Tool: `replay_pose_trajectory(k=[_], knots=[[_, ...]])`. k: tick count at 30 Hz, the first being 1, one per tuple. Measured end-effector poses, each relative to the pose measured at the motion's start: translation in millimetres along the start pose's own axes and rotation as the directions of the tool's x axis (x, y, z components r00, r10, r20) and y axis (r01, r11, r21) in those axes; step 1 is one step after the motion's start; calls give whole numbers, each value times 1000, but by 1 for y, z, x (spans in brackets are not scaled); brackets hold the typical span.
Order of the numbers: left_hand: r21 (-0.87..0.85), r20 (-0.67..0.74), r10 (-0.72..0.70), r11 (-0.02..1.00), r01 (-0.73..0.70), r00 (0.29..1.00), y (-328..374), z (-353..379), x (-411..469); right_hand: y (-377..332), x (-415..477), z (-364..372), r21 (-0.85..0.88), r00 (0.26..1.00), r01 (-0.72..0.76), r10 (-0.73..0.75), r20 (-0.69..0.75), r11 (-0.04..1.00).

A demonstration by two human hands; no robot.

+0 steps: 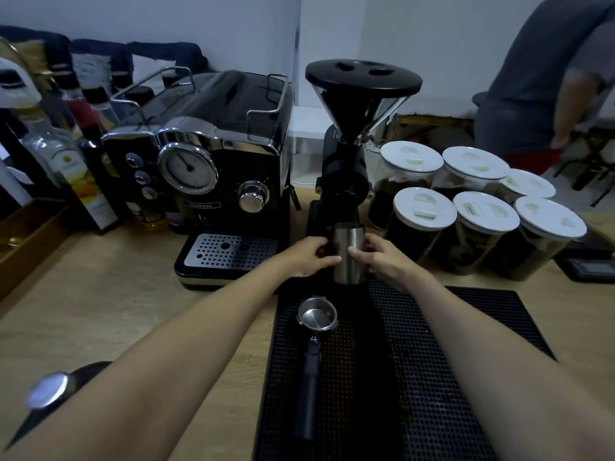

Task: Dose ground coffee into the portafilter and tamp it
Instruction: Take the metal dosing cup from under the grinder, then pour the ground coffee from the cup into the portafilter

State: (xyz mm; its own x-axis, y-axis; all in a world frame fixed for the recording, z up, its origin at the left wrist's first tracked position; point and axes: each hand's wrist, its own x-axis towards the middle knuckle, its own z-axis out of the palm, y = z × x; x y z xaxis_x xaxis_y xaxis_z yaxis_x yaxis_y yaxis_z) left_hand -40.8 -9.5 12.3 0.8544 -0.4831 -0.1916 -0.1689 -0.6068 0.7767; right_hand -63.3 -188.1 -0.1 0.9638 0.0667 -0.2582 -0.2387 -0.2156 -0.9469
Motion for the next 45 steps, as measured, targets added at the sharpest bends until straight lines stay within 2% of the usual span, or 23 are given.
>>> replay_pose_trajectory(k=[7, 14, 17, 23, 26, 29, 31, 36, 39, 43, 45], knots=[[140, 35, 41, 989, -46, 999, 9, 9, -7, 8, -24, -7, 73, 1000, 3, -1, -28, 997], [194, 75, 90, 976, -103, 993, 26, 19, -20, 0, -54, -11, 140, 995, -57, 68, -74, 988], [196, 38, 124, 972, -129, 992, 35, 18, -34, -4, -67, -8, 130, 994, -26, 40, -105, 991], [182, -198, -27, 981, 63, 980, 21, 12, -77, 9, -100, 2, 62, 965, 14, 2, -261, 998], [141, -246, -150, 972, 189, 958, 4, 12, -100, 19, -114, 5, 46, 952, -3, 16, -306, 999], [151, -178, -275, 941, 302, 945, -11, 19, -125, 24, -127, 12, 27, 946, -7, 15, -324, 1000], [83, -99, -343, 932, 352, 934, -17, 27, -135, 26, -132, 15, -3, 943, -2, 0, -331, 1000], [49, 23, -458, 888, 457, 889, -13, 51, -151, 29, -140, 27, -82, 928, 24, -53, -369, 996], [81, 79, -480, 877, 474, 874, -9, 63, -154, 29, -141, 32, -132, 928, 21, -68, -366, 991], [181, 28, -456, 878, 444, 890, -9, 69, -155, 21, -141, 31, -151, 928, 56, -107, -356, 987], [180, 45, -459, 877, 445, 887, -11, 64, -156, 19, -140, 32, -163, 925, 85, -138, -353, 983]])
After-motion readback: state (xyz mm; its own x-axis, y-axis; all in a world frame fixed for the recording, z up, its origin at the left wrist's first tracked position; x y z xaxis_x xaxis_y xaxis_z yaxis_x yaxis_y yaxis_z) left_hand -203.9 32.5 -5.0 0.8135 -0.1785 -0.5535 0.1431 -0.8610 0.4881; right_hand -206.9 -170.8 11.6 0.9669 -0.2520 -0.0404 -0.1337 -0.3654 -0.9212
